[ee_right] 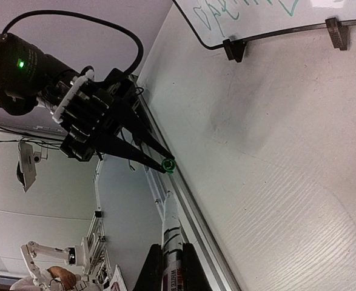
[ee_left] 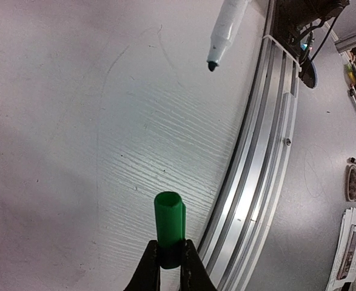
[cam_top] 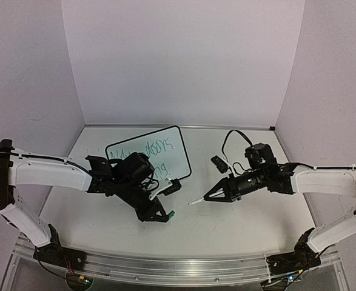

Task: Write a sentence on the whiteboard
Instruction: Insert the whiteboard marker without the cap into the pen cap.

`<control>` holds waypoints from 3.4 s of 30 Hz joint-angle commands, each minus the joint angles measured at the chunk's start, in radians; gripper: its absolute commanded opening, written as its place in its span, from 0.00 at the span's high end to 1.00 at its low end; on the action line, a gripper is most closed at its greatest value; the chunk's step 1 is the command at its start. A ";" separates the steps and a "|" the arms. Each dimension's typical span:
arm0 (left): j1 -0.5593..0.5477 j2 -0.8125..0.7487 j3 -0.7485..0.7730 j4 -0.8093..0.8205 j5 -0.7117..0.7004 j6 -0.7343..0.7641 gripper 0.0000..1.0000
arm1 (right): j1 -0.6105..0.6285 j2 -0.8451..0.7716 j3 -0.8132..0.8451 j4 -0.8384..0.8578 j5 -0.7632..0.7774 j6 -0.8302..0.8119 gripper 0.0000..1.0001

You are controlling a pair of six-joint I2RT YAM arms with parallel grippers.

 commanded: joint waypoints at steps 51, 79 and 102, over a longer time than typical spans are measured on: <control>-0.019 0.041 0.063 0.005 0.078 0.080 1.00 | 0.097 0.215 0.142 0.015 -0.085 -0.038 1.00; -0.022 0.048 0.092 -0.004 0.104 0.138 1.00 | 0.125 0.289 0.161 0.015 -0.171 -0.072 1.00; -0.027 0.085 0.184 0.058 0.170 0.179 1.00 | 0.160 0.302 0.193 0.015 -0.239 -0.088 1.00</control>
